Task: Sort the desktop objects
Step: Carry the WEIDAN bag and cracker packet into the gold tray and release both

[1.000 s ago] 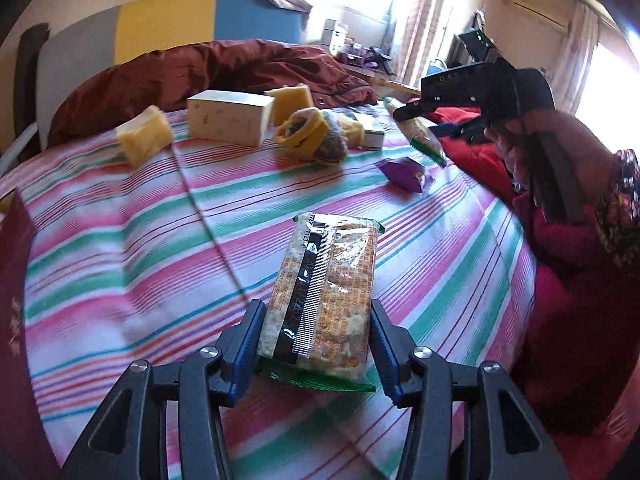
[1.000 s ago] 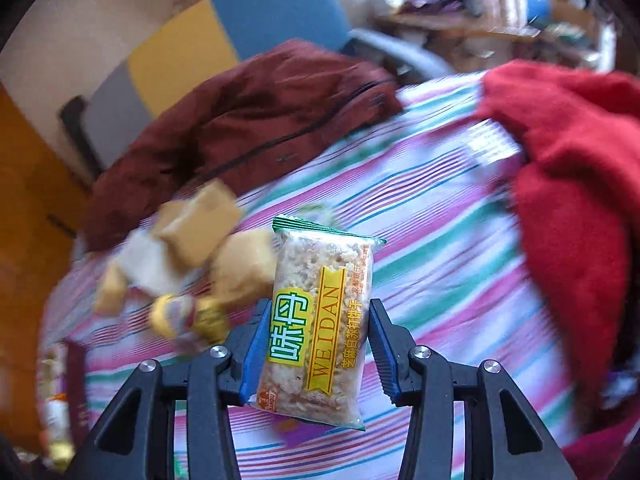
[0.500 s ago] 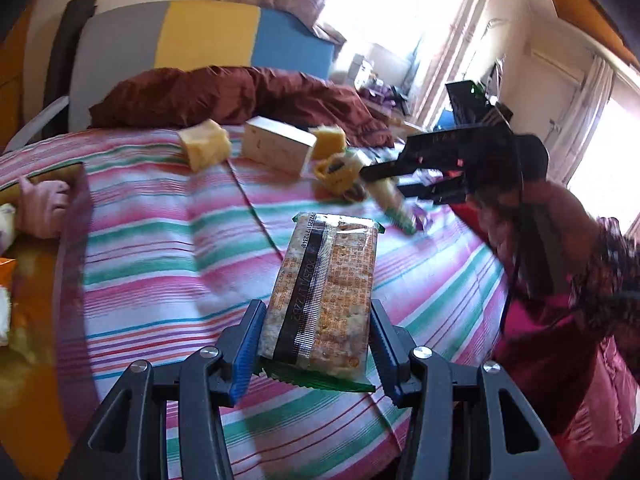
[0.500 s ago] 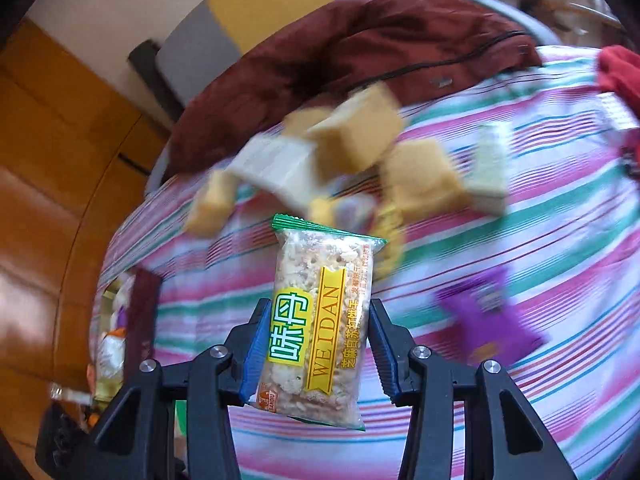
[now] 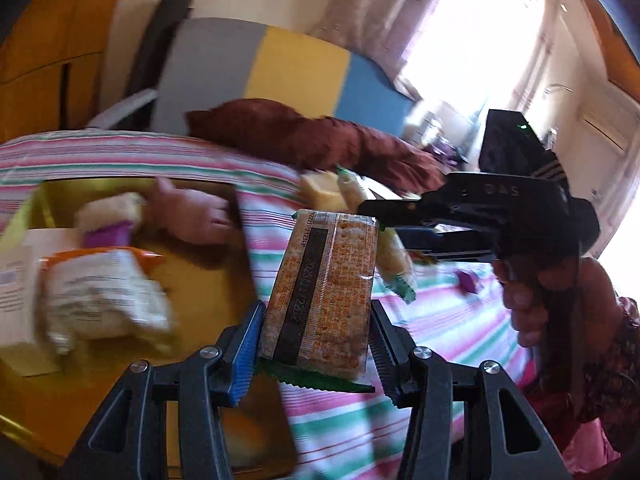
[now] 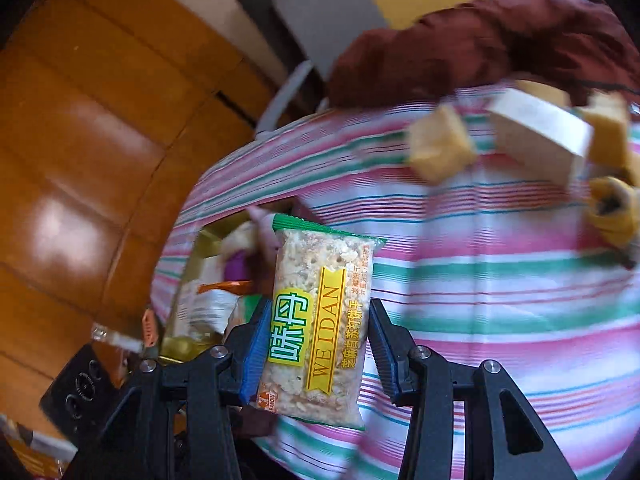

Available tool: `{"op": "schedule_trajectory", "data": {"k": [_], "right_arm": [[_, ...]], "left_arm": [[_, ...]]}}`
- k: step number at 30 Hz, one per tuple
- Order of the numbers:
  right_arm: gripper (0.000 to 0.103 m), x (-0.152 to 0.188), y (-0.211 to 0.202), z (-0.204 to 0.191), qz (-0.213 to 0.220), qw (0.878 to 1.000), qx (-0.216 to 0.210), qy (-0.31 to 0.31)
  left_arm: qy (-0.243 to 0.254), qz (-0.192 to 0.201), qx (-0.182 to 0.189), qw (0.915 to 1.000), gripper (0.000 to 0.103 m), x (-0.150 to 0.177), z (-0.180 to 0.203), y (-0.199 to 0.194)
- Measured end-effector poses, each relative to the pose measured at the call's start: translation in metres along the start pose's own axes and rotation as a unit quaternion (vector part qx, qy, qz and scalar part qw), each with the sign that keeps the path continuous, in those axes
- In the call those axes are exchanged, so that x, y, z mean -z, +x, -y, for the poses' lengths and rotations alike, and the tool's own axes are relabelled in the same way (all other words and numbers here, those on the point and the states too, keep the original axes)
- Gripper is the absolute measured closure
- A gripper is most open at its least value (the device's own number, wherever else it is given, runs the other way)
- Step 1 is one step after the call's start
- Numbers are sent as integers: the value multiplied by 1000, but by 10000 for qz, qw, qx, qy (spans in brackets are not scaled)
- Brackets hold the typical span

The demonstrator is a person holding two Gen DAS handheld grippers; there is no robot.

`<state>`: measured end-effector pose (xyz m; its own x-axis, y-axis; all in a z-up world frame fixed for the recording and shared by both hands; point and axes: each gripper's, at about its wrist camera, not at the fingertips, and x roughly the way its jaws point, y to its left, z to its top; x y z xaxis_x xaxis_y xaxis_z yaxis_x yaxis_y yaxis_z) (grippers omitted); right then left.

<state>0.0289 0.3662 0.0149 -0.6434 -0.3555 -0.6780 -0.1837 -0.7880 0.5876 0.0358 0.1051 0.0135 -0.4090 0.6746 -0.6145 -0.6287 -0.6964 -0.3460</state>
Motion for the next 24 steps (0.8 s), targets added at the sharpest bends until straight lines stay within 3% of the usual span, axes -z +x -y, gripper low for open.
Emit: {"op": "schedule_trajectory", "data": {"k": [8, 14, 19, 22, 24], "right_arm": [[56, -21, 56, -67, -273, 9979, -155, -561], [55, -30, 103, -114, -629, 9878, 184, -1415], [55, -34, 134, -125, -863, 9786, 507, -1800], [47, -39, 147, -127, -896, 9779, 504, -1822], [35, -44, 143, -126, -763, 9829, 365, -1633]], "left_arm": [[-425, -381, -424, 9975, 54, 8, -56, 5], [-438, -726, -545, 9949, 54, 18, -68, 19], [-440, -830, -509, 9943, 54, 16, -68, 24], [-576, -1042, -359, 9922, 53, 16, -69, 31], [-679, -1129, -278, 9909, 53, 19, -68, 31]]}}
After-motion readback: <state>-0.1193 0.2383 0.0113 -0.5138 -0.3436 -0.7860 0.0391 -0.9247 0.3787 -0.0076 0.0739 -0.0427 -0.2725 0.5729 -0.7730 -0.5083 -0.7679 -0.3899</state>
